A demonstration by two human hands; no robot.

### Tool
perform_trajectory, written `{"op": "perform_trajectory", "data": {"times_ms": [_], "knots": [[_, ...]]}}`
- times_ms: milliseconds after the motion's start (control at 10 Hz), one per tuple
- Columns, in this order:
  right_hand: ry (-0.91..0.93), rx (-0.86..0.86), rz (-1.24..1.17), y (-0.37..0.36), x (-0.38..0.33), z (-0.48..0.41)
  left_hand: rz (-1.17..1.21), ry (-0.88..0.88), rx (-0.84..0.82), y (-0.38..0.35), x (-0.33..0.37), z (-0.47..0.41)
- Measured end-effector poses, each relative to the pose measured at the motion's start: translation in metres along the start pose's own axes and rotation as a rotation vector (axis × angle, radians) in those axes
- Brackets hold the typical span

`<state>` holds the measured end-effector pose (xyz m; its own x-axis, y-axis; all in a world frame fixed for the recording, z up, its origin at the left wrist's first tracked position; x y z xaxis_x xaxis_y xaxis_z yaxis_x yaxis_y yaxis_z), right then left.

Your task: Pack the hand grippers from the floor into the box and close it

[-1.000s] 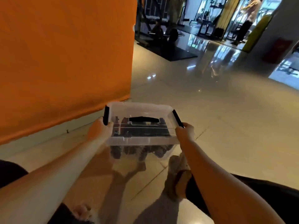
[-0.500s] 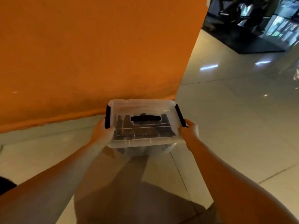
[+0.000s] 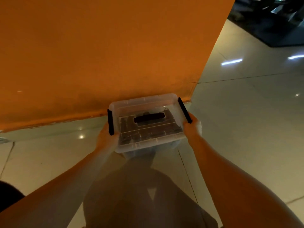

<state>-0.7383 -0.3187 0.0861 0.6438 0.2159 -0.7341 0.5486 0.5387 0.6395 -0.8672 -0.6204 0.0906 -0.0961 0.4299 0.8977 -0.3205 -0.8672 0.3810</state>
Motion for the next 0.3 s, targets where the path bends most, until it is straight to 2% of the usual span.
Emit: {"op": "perform_trajectory", "data": {"times_ms": [200,300], "knots": [[-0.048,-0.064,0.080,0.027,-0.001,0.034,-0.178,0.180,0.071,-0.001,0.013,-0.002],[-0.046,-0.063,0.086,0.051,0.006,0.053,-0.188,0.054,0.078,-0.019,0.040,0.013]]}}
Point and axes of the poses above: each hand's wrist, its own z-axis away from the middle knuckle, its own y-axis out of the back of the hand, x = y × z, the point moved 3 cm from there along -z, towards the middle knuckle, and after that the axes turned 10 degrees about z, right-handed, at the moved point
